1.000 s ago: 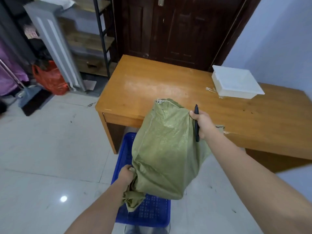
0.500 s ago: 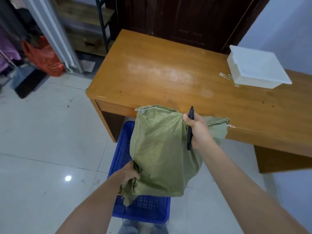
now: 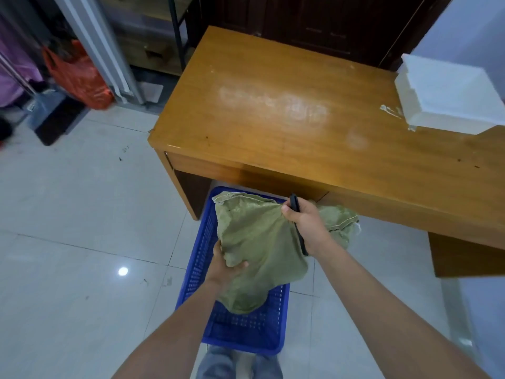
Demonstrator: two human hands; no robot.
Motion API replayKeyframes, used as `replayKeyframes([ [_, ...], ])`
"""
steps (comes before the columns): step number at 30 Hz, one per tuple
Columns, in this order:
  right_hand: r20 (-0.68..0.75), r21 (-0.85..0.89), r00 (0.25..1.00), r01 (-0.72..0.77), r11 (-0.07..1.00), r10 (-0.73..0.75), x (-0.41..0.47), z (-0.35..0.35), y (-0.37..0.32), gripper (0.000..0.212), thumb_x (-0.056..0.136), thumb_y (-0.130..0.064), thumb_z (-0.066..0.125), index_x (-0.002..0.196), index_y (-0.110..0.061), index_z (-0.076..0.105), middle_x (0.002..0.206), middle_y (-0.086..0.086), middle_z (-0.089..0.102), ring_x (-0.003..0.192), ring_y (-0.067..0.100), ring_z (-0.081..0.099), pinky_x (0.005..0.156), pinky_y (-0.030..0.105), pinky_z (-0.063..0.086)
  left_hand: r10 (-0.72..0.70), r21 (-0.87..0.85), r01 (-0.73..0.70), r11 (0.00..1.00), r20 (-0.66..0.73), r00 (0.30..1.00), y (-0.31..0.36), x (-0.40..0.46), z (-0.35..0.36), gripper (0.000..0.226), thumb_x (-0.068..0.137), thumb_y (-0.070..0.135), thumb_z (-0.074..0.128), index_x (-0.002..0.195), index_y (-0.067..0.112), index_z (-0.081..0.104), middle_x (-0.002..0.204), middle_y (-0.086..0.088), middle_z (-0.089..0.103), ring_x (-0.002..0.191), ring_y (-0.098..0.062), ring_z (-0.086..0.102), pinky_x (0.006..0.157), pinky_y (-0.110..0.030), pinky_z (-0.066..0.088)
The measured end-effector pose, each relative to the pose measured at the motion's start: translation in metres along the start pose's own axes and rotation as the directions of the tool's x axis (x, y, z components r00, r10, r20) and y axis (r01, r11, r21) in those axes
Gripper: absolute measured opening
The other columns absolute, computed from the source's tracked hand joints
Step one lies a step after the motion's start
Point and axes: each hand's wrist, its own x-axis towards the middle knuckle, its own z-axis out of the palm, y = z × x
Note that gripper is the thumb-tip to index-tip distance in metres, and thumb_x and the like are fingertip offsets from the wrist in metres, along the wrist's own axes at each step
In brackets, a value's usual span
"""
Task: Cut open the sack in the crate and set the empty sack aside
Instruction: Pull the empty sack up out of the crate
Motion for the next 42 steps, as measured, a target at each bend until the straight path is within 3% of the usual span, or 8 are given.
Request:
replayKeyframes([
  [6, 0.029, -0.149, 0.999, 0.040, 0.988, -0.036, 0.000, 0.011, 0.001, 0.021, 0.094, -0.012, 0.052, 0.074, -0.016, 0.050, 0.071, 0.000, 0.045, 0.070, 0.017, 0.043, 0.069, 0.033, 0.033, 0.077, 0.141, -0.058, 0.988, -0.135, 0.988, -0.013, 0.007, -0.013, 0.115, 0.045, 0.078, 0.071, 0.141, 0.028, 0.031, 0.137, 0.002, 0.047, 0.127, -0.025, 0.049, 0.094, -0.053, 0.051],
  [11, 0.089, -0.249, 0.995, 0.074, 0.966, -0.053, -0.002, 0.018, 0.001, 0.024, 0.093, -0.013, 0.052, 0.071, -0.021, 0.049, 0.070, -0.004, 0.045, 0.067, 0.014, 0.043, 0.068, 0.032, 0.033, 0.352, 0.172, -0.316, 0.933, -0.252, 0.901, 0.047, -0.022, -0.020, 0.110, 0.055, 0.064, 0.069, 0.147, 0.026, 0.021, 0.146, 0.000, 0.038, 0.134, -0.020, 0.039, 0.105, -0.049, 0.043],
  [18, 0.146, -0.275, 0.987, 0.099, 0.956, -0.060, -0.010, 0.019, -0.005, 0.024, 0.092, -0.013, 0.054, 0.070, -0.021, 0.050, 0.069, -0.002, 0.046, 0.069, 0.017, 0.044, 0.069, 0.033, 0.033, 0.821, 0.748, -0.531, 0.398, -0.031, 0.571, 0.130, -0.037, -0.037, 0.114, 0.067, 0.055, 0.075, 0.151, 0.019, 0.006, 0.160, -0.005, 0.014, 0.148, -0.016, 0.006, 0.120, -0.044, -0.004],
  [21, 0.134, -0.260, 0.986, 0.126, 0.957, -0.094, -0.012, 0.018, -0.013, 0.024, 0.093, -0.012, 0.053, 0.070, -0.020, 0.051, 0.070, -0.001, 0.047, 0.070, 0.016, 0.046, 0.068, 0.031, 0.035, 0.685, 0.838, -0.503, 0.210, 0.241, 0.687, 0.156, -0.037, -0.037, 0.065, 0.082, 0.051, 0.062, 0.139, 0.023, 0.046, 0.142, 0.002, 0.052, 0.139, -0.014, 0.038, 0.117, -0.046, -0.013],
  [24, 0.127, -0.306, 0.986, 0.143, 0.941, -0.108, -0.015, 0.013, -0.013, 0.022, 0.092, -0.011, 0.053, 0.072, -0.017, 0.049, 0.068, -0.003, 0.044, 0.065, 0.011, 0.043, 0.061, 0.025, 0.033, 0.587, 0.841, -0.500, 0.206, 0.303, 0.751, 0.166, -0.043, -0.031, 0.024, 0.090, 0.038, 0.057, 0.100, 0.021, 0.071, 0.102, 0.004, 0.072, 0.109, -0.018, 0.059, 0.113, -0.043, 0.015],
  [30, 0.060, -0.432, 0.983, 0.180, 0.884, -0.171, -0.009, -0.009, 0.006, 0.006, 0.092, -0.010, 0.055, 0.092, -0.007, 0.060, 0.088, 0.002, 0.054, 0.087, 0.018, 0.051, 0.079, 0.031, 0.042, 0.582, 0.830, -0.525, 0.188, 0.336, 0.741, 0.159, -0.055, -0.026, 0.018, 0.089, 0.029, 0.060, 0.091, 0.015, 0.071, 0.091, 0.003, 0.071, 0.093, -0.019, 0.061, 0.087, -0.032, 0.034],
  [38, 0.197, -0.723, 0.973, 0.061, 0.688, 0.120, -0.030, -0.031, 0.038, 0.052, 0.094, -0.023, 0.053, 0.144, -0.015, 0.040, 0.153, 0.005, 0.032, 0.142, 0.026, 0.026, 0.117, 0.039, 0.020, 0.581, 0.803, -0.518, 0.296, 0.279, 0.765, 0.171, -0.081, -0.032, 0.013, 0.085, 0.021, 0.064, 0.092, 0.016, 0.073, 0.093, 0.003, 0.073, 0.091, -0.016, 0.064, 0.078, -0.029, 0.044],
  [42, 0.143, -0.797, 0.989, 0.129, 0.590, -0.024, -0.039, -0.019, 0.048, 0.042, 0.095, -0.015, 0.044, 0.136, -0.019, 0.052, 0.141, 0.006, 0.051, 0.130, 0.025, 0.044, 0.110, 0.035, 0.034, 0.550, 0.795, -0.479, 0.372, 0.227, 0.804, 0.181, -0.086, -0.034, 0.012, 0.085, 0.024, 0.064, 0.091, 0.018, 0.073, 0.092, 0.002, 0.072, 0.086, -0.016, 0.063, 0.071, -0.027, 0.046],
])
